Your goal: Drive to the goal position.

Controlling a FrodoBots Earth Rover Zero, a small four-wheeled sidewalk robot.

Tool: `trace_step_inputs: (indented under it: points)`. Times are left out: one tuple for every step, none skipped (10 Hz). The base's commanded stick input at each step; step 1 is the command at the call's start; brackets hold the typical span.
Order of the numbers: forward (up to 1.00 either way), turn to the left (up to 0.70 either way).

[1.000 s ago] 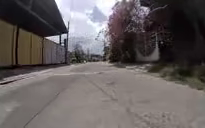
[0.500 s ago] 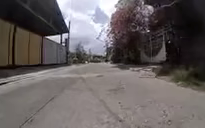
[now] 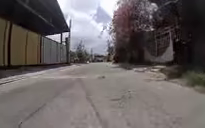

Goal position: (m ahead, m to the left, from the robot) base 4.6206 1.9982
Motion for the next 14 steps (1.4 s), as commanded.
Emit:
trace_step_inputs:
  points:
    - [1.00, -0.03]
    - [1.00, -0.03]
    - [1.00, -0.03]
    - [1.00, -0.03]
    - [1.00, -0.03]
    - [1.00, -0.02]
    - [1.00, -0.01]
    - [1.00, 0.00]
    - [1.00, 0.00]
    - [1.00, 0.00]
    - [1.00, 0.00]
    - [1.00, 0.00]
    - [1.00, 0.00]
    - [1.00, -0.01]
